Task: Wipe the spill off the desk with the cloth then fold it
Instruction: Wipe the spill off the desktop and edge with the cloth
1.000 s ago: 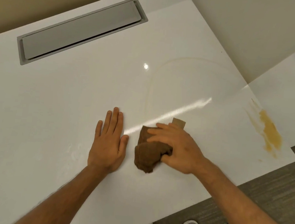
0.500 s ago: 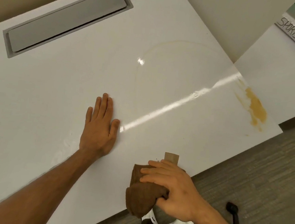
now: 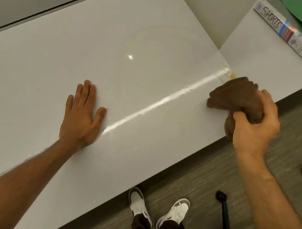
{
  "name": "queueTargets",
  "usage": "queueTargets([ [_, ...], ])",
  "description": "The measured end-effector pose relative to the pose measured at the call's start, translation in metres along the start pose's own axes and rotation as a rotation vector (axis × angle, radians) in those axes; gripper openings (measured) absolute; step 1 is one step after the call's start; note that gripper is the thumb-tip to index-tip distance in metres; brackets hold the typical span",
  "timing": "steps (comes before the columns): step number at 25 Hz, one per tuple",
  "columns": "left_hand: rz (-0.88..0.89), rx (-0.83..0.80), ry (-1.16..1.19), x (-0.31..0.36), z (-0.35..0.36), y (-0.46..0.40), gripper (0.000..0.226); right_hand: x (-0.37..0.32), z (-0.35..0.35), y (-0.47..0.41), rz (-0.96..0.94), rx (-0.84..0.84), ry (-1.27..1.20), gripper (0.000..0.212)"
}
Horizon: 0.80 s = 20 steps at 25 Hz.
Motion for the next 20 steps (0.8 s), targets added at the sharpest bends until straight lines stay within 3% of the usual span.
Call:
queueTargets([
  [2,-0.003,-0.002,0.002,0.002,-0.001,-0.001,0.074,0.018,0.001,-0.017,0.066,0.096,0.195,0.069],
  [4,-0.001,0.003,-0.003,0.004,-0.002,0.000,0.074,0.028,0.011,-0.023,0.063,0.072,0.367,0.071],
  [9,0.017,-0.020,-0.013,0.003,0.002,0.000,0.076,0.023,0.041,-0.001,-0.102,-0.255,0.554,0.075],
  [15,0.254,-0.065,-0.032,0.048,0.004,-0.009,0.074,0.014,0.074,0.089,-0.244,-0.517,0.471,0.065],
  [18,0.283,-0.093,0.163,0.098,0.021,-0.025,0.075,0.016,0.066,0.089,-0.035,-0.620,0.160,0.061],
  [20,0.265,-0.083,0.156,0.119,0.031,-0.035,0.073,0.009,0.047,0.069,0.114,-0.605,-0.109,0.059],
])
Point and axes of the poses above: each hand's wrist, its own y-axis away from the middle knuckle, its own z-axis out of the palm, x = y × z, the point moved 8 cm from there along -y, towards the middle knuckle, and after that the axes turned 12 degrees about z, right-handed, at the moved point
